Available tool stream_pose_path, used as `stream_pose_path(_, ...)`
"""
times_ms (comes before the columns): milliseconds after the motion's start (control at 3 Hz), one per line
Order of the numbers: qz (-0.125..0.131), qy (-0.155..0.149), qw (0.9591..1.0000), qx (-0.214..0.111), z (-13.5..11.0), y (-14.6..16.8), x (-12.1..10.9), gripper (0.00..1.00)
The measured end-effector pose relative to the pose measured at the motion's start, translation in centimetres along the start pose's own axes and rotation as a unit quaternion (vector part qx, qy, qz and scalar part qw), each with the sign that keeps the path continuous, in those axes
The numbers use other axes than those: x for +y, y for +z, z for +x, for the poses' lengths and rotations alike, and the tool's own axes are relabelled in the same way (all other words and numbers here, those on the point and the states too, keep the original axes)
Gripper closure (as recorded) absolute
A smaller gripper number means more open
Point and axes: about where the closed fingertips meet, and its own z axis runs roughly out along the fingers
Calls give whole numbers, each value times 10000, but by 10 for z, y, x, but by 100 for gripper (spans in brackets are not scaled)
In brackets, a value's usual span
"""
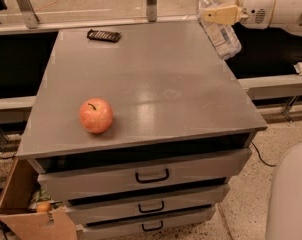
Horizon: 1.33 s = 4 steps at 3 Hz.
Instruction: Place blue plastic bottle upright
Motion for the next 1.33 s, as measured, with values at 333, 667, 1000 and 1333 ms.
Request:
stream_pose_path(333, -266, 207, 9967, -733, -1, -16, 9, 100)
stream_pose_path(667, -434, 394, 9893, -1336, 3, -30, 21, 100)
stream_pose_path(1000, -571, 457, 9801, -1848, 13, -37, 36, 100)
stream_pose_path(1333, -701, 357, 9723, -2200, 26, -35, 47, 100)
